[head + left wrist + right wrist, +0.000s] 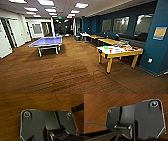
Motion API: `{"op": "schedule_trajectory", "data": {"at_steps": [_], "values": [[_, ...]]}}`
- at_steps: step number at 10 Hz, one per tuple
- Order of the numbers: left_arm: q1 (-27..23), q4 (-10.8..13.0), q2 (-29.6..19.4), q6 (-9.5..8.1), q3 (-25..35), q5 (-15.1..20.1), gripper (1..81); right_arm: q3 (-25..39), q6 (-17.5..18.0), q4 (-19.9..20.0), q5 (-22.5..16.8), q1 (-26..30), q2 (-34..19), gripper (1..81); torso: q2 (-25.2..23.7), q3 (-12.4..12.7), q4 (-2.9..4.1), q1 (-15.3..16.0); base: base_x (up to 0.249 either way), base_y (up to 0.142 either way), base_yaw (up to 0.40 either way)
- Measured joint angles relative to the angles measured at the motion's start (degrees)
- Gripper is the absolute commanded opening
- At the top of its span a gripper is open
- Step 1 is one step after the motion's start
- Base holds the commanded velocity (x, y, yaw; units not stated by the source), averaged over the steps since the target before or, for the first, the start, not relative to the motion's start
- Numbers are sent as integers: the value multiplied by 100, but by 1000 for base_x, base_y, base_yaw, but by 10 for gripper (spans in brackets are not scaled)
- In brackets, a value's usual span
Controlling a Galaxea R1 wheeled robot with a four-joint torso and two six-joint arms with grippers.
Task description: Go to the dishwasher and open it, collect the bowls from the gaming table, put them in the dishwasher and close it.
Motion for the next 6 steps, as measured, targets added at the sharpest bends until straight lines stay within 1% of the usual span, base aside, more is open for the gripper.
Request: {"op": "schedule_trajectory", "data": {"at_steps": [6], "values": [[-9, 0, -13, 0, 0, -20, 811, -2, 0, 0, 5, 17, 6, 811, 0, 0, 0, 2, 213, 0, 0]]}}
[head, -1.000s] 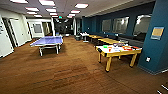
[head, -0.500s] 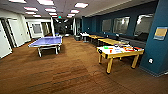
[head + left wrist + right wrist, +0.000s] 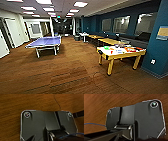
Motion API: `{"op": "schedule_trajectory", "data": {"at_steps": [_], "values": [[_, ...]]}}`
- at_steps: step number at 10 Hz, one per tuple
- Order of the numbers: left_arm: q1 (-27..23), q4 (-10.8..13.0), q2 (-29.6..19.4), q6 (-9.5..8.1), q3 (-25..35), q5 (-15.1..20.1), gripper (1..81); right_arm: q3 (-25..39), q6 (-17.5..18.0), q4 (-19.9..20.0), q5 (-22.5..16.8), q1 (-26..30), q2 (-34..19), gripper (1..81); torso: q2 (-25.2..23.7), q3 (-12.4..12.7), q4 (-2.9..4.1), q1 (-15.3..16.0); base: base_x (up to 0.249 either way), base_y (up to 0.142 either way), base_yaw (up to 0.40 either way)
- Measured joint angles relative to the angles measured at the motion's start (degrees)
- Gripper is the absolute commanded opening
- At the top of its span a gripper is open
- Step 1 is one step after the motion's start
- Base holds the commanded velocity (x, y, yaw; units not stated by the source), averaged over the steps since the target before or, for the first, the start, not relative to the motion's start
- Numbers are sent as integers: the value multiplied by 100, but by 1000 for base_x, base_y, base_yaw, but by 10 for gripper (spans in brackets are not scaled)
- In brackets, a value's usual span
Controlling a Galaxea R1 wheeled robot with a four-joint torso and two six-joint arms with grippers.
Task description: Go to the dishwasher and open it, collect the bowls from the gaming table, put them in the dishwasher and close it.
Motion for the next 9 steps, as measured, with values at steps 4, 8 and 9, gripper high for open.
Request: {"op": "schedule_trajectory", "data": {"at_steps": [4, 8, 9], "values": [[-4, 0, 46, 0, 5, 11, 811, -5, 0, -4, -2, 0, -39, 811, 0, 0, 0, -2, 218, 67, 0], [11, 0, -1, 0, -2, 17, 811, -2, 0, -30, -5, -9, 0, 811, 0, 0, 0, 0, 218, 93, 0], [2, 0, 0, 0, 5, 16, 811, -2, 0, -30, 0, -7, -16, 811, 0, 0, 0, 3, 218, 93, 0]]}}
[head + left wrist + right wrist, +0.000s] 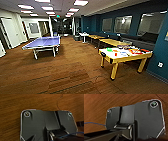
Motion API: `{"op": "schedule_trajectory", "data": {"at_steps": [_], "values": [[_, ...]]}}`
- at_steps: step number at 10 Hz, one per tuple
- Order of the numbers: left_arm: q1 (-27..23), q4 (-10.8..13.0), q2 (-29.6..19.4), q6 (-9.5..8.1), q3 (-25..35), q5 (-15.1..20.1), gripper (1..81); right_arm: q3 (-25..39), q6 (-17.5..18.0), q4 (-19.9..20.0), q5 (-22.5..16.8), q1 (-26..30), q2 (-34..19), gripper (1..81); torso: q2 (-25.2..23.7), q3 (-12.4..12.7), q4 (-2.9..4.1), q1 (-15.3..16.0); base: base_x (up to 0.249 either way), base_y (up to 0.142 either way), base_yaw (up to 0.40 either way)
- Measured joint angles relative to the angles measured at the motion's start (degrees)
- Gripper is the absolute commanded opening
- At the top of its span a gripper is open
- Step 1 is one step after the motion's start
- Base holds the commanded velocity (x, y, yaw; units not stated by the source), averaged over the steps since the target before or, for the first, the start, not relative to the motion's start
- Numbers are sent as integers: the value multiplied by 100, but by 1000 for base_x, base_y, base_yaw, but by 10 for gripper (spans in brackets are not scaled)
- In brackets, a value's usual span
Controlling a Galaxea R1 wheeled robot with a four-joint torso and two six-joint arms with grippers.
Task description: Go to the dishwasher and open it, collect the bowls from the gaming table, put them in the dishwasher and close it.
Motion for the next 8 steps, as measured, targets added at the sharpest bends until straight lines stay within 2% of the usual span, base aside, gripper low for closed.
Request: {"op": "schedule_trajectory", "data": {"at_steps": [6, 8], "values": [[5, 0, 13, 0, -2, 1, 811, 0, 0, 0, 2, -28, 13, 811, 0, 0, 0, -1, 220, 83, 0], [-2, 0, 16, 0, -5, -2, 811, 0, 0, 0, 6, -23, 7, 811, 0, 0, 0, 2, 225, 32, 0]]}}
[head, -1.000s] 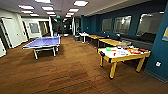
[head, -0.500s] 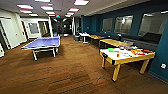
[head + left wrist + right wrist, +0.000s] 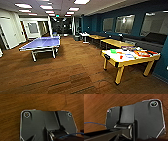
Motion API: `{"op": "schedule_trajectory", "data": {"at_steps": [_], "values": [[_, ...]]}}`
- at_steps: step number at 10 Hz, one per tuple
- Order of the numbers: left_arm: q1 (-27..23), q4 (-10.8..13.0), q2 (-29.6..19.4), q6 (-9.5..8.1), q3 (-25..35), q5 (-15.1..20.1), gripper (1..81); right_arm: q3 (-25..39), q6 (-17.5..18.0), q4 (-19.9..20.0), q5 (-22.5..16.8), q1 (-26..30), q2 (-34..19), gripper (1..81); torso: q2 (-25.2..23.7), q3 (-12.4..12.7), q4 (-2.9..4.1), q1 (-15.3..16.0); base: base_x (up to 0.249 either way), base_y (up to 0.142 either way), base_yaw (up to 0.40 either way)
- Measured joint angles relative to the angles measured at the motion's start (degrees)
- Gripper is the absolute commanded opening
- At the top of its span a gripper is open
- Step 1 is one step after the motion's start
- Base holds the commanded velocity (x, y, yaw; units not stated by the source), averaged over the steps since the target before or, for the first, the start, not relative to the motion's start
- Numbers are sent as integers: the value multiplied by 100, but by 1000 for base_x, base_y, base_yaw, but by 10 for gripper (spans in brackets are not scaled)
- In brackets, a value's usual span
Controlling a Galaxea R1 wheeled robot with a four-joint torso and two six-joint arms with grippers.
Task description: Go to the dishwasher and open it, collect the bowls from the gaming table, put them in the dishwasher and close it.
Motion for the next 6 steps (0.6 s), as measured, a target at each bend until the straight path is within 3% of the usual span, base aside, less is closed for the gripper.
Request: {"op": "schedule_trajectory", "data": {"at_steps": [6], "values": [[2, 0, -2, 0, -6, 2, 811, 0, 0, 0, 0, -2, 26, 811, 0, 0, 0, 0, 227, 0, 0]]}}
